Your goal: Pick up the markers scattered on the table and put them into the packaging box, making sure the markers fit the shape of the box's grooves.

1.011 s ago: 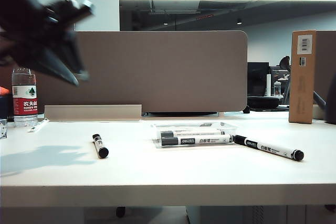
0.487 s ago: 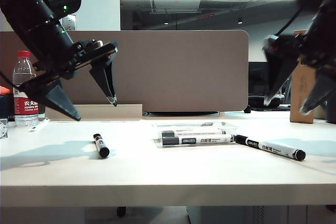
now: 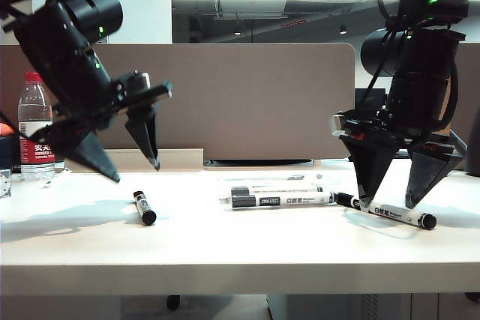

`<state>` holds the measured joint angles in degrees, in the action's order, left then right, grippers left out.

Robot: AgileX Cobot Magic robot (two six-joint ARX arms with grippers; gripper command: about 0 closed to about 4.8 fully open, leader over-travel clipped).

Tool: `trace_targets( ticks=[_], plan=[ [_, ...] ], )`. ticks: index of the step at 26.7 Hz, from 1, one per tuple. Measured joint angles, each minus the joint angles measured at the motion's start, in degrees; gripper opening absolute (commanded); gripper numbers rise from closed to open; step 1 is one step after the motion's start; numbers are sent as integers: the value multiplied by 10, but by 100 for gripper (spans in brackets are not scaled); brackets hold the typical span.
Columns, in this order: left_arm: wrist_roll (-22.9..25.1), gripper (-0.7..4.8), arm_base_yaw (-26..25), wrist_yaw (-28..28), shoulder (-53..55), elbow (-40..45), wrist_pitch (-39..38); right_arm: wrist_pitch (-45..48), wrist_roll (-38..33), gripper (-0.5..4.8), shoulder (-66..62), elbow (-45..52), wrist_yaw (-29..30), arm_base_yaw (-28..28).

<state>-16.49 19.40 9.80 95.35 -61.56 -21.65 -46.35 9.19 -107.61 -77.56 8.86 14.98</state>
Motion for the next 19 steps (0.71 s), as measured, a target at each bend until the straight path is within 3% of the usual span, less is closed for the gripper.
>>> trace_targets(
  ticks=[8, 12, 17, 19],
  plan=[
    [0, 311, 0, 0, 43, 0, 0, 0, 2, 360, -3, 0, -34, -1],
    [0, 309, 0, 0, 52, -1, 3, -1, 2, 282, -4, 0, -37, -1],
    [0, 307, 0, 0, 60, -4, 18, -1, 2, 273, -8, 0, -37, -1],
    [0, 257, 0, 0, 65, -5, 29, -2, 2, 272, -11, -1, -39, -1]
  ],
)
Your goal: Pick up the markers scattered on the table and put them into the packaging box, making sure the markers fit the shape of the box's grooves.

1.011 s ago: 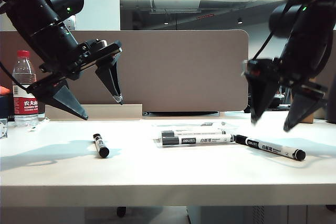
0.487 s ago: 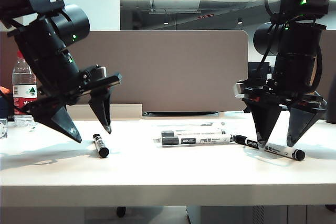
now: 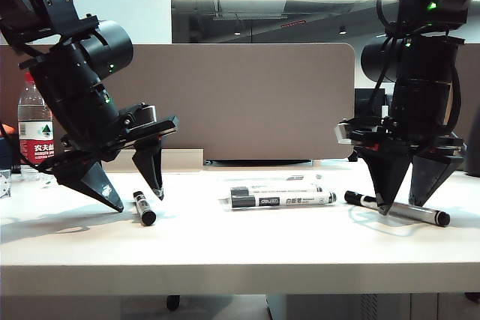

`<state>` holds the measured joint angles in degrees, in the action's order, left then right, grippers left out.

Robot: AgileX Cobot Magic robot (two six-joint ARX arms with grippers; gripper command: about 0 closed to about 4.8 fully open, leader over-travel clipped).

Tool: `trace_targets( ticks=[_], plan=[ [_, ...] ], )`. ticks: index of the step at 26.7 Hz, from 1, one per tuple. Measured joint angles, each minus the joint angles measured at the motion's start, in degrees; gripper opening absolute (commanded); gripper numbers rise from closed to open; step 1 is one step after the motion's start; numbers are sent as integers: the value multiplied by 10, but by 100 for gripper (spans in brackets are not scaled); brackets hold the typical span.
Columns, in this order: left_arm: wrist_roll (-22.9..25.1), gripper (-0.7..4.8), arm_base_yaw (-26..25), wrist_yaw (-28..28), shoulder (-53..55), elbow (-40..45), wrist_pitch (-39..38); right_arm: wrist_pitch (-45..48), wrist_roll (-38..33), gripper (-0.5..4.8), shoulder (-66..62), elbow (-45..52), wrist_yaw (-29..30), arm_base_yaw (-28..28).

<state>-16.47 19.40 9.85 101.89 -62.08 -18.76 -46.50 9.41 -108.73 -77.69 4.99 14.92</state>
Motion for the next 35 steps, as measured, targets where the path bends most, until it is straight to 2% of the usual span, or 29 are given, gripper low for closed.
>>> trace_targets(
  ticks=[1, 4, 8, 12, 15, 16, 17, 23, 28, 29, 32, 35],
  plan=[
    [0, 190, 0, 0, 1, 0, 1, -1, 0, 268, -1, -1, -1, 0],
    [0, 89, 0, 2, 5, 0, 1, -3, 0, 249, -7, -6, -9, 0],
    [1, 73, 0, 7, 5, 0, -17, -2, 0, 238, -12, -8, -13, 0],
    [10, 21, 0, 4, 5, -2, -29, 0, 0, 113, -15, -10, -19, 0],
    [24, 18, 0, 4, 2, -4, -43, 4, 0, 41, -18, -11, -20, -3],
    [32, 11, 0, 2, 2, -5, -50, 4, 0, 2, -21, -11, -20, -3],
    [38, -8, 0, -1, 1, -6, -57, 3, 0, -8, -21, -12, -21, -2],
    [51, -6, 2, -9, -1, -8, -74, 1, 0, -9, -22, -14, -33, -2],
    [51, -6, -2, 31, 0, -7, -74, 1, -3, -8, -12, -15, -31, -15],
    [48, -6, -2, 56, 0, -5, -74, 4, -2, -8, -2, -9, -47, -21],
    [15, -6, -4, 118, 5, -1, -62, 37, 30, -8, 43, -7, -54, -27],
    [-27, -6, -3, 148, 10, 4, -30, 93, 63, -8, 77, -14, -50, -23]
  ],
)
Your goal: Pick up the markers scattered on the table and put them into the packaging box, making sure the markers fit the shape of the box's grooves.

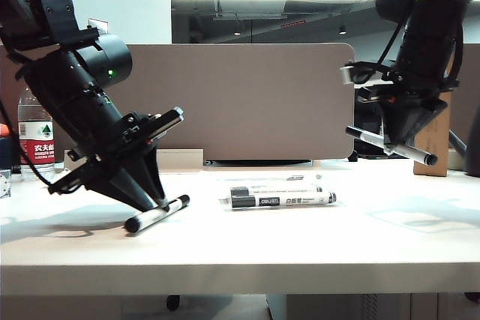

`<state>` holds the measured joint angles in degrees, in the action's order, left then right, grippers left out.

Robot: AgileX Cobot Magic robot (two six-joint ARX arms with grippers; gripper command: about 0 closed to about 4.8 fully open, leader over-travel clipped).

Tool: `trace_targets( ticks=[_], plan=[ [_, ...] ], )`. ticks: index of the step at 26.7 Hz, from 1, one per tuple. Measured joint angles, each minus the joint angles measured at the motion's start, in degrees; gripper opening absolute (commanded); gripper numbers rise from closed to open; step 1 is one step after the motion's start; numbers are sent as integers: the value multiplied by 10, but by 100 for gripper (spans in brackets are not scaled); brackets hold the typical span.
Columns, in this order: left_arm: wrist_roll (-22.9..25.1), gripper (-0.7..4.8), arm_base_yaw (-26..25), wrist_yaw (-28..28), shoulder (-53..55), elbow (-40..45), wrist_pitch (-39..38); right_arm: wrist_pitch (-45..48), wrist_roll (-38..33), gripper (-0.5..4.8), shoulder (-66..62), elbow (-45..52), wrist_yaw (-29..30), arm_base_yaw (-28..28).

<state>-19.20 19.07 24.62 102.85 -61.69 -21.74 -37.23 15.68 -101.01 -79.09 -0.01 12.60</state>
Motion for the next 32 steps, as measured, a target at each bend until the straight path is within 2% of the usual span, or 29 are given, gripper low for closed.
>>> trace_targets(
  ticks=[5, 9, 12, 14, 15, 16, 18, 20, 21, 22, 26, 28, 29, 30, 32],
  plan=[
    [-84, -6, -12, 56, -5, 1, 107, -3, 13, -8, 0, -1, 0, 2],
    [-117, -6, -13, 57, -51, 1, 160, -11, 11, -8, 0, -1, 0, 2],
    [-184, -6, -3, 46, -51, 1, 220, -5, -2, -8, 0, -1, 0, 1],
    [-273, -6, 29, 29, -50, 1, 321, -2, -23, -8, 0, -1, 0, 0],
    [-297, -6, 40, 21, -50, 1, 352, -2, -28, -8, -1, -1, 1, -1],
    [-339, -6, 61, -9, -50, 1, 394, -3, -32, -8, 0, -1, 1, -2],
    [-370, -6, 85, -52, -50, 1, 414, -3, -39, -8, 0, -1, 1, -4],
    [-422, -6, 121, -139, -50, 1, 420, -5, -47, -8, 0, -1, 5, -4],
    [-467, -6, 142, -198, -46, 1, 429, -13, -52, -8, 0, -1, 13, -4],
    [-490, -6, 149, -218, -41, 1, 439, -18, -58, -8, 0, -1, 15, -4],
    [-657, -6, 183, -308, -3, 1, 455, -42, -72, -8, 10, -1, 16, -24],
    [-766, -6, 206, -339, 9, 1, 455, -55, -80, -8, 18, -1, 16, -47],
    [-826, -6, 223, -372, 13, 1, 457, -63, -83, -8, 28, 0, 15, -61],
    [-866, -6, 242, -427, 14, 1, 464, -63, -87, -8, 40, 0, 15, -74],
    [-899, -6, 259, -483, 14, 1, 468, -63, -89, -8, 50, -1, 15, -84]
  ],
)
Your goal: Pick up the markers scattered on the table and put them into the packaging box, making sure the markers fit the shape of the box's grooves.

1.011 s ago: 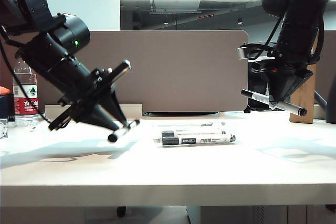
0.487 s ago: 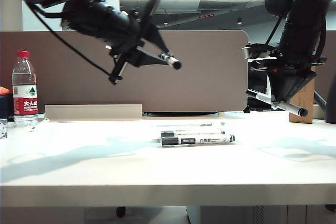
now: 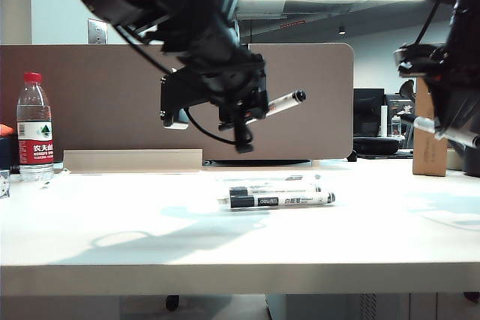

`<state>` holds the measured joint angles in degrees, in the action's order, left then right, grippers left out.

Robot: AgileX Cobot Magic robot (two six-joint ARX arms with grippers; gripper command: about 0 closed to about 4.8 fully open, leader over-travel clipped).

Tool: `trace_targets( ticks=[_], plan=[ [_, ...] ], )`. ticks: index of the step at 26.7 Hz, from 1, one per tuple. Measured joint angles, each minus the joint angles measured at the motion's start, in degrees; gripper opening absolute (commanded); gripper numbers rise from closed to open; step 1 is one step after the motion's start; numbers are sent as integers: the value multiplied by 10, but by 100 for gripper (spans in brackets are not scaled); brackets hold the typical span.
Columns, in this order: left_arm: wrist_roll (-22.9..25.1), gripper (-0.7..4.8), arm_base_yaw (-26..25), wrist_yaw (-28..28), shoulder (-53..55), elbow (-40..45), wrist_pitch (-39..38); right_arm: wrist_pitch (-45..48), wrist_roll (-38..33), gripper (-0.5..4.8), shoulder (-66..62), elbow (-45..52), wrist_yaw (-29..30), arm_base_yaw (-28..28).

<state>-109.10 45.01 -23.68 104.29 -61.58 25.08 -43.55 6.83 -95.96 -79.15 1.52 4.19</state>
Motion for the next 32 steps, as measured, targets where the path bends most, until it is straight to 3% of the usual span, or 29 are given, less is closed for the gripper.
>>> trace_targets(
  ticks=[3, 6, 16, 26, 32],
  plan=[
    [-67, -6, 19, -82, 6, 0, 1, -1, -5, -8, 13, 0, 2, -10],
    [-91, -6, 24, -94, 14, 0, 3, -2, -6, -8, 16, 0, 18, -10],
    [-88, -6, 42, -101, 78, -120, 12, -16, -10, -8, 17, 0, 33, 3],
    [-95, -6, 44, -80, 81, -121, -117, -4, -8, -8, 17, 0, 32, 3],
    [-95, 8, 44, -83, 86, -122, -142, -4, -8, -8, 17, 0, 32, 2]
  ],
)
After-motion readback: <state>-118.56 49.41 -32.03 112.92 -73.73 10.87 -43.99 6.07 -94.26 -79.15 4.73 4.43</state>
